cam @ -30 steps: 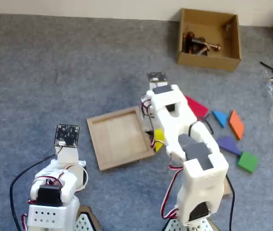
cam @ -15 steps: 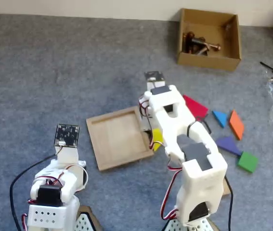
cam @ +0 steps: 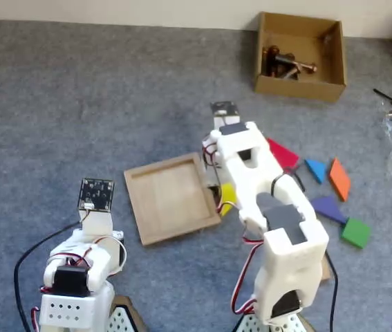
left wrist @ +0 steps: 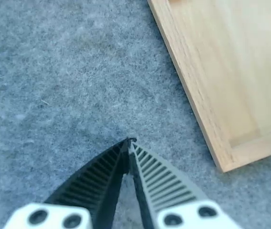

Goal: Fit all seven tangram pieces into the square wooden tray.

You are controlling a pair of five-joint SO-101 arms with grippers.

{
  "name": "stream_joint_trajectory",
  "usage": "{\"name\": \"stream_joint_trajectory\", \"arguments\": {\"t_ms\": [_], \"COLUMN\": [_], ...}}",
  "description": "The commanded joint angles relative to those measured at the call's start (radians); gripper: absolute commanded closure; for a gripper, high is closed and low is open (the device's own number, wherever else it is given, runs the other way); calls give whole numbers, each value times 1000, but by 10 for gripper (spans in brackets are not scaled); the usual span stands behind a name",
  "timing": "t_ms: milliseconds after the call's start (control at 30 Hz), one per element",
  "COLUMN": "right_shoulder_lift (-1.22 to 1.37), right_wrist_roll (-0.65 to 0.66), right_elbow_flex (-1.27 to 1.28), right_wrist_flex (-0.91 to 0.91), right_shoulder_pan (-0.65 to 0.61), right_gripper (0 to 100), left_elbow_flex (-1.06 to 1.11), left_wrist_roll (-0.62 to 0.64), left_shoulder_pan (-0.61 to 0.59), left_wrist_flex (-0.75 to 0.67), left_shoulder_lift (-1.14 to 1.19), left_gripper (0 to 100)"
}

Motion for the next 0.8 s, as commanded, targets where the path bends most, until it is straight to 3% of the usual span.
{"name": "stream_joint_trajectory", "arguments": {"t_ms": [0,767], "right_shoulder_lift": [-33,-42], "right_wrist_roll": [8,11], "right_elbow_flex": [19,-38], "right_wrist_flex": [-13,77], "right_shoulder_pan": [53,84], "right_gripper": [724,724], "left_elbow_flex": [19,19], "left_wrist_roll": [8,8], "left_shoulder_pan": [15,15], "left_wrist_flex": [-2,-2], "left_shoulder_lift": [-7,-7], "left_gripper": [995,995]}}
